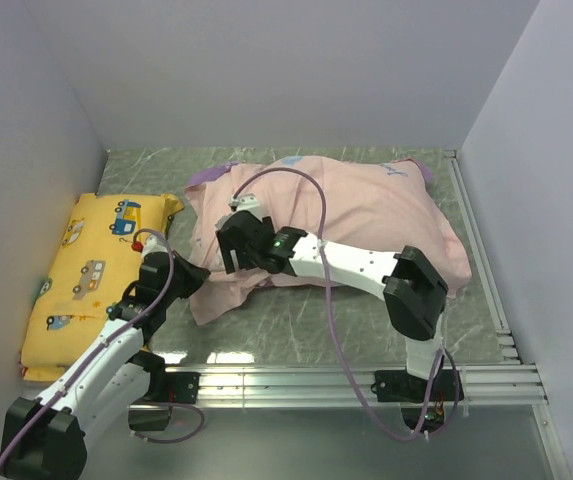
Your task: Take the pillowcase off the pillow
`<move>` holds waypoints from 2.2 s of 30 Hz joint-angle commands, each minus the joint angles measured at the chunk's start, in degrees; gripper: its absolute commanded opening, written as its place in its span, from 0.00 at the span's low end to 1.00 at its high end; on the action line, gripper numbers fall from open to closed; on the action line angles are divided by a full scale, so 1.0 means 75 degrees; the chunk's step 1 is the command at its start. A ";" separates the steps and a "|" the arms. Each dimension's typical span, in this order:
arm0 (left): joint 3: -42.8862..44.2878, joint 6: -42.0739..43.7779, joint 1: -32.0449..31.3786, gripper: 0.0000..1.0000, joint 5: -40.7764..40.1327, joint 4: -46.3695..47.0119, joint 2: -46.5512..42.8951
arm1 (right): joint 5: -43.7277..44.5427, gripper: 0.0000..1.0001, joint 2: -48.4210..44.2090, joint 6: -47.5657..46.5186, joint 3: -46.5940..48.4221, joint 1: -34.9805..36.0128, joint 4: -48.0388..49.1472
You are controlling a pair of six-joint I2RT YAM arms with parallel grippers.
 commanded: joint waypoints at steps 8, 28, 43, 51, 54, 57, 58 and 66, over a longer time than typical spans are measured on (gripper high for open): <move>0.0182 0.0277 0.0037 0.01 -0.0381 -0.0557 0.0007 | 0.0417 0.90 0.1521 0.0136 0.1660 -0.0176 -0.0673; -0.0333 -0.0309 0.0130 0.00 -0.0686 0.0672 0.1822 | -0.0849 0.00 -0.1102 0.0499 0.0276 -0.2871 -0.0016; -0.0064 -0.0520 0.0119 0.00 -0.0533 0.1528 0.3381 | -0.2161 0.00 -0.3270 0.0687 0.0276 -0.3165 0.0219; 0.0241 -0.0672 -0.0139 0.00 -0.0452 0.2335 0.4342 | -0.2877 0.00 -0.4454 0.0933 -0.0871 -0.2439 0.0816; 0.0405 -0.0673 -0.0221 0.01 -0.0463 0.2361 0.4273 | -0.2596 0.00 -0.4736 0.0944 -0.1854 -0.1772 0.1144; 0.0803 -0.0451 -0.0221 0.01 -0.0591 0.2045 0.4086 | -0.2245 0.00 -0.4912 0.1259 -0.3213 -0.1326 0.1599; 0.0920 -0.0369 -0.0221 0.02 -0.0696 0.1801 0.3969 | -0.2314 0.00 -0.4958 0.1389 -0.4017 -0.1302 0.1857; 0.1565 0.0440 -0.0221 0.31 -0.1095 0.0628 0.2939 | -0.2409 0.00 -0.4478 0.2011 -0.5712 -0.1173 0.3183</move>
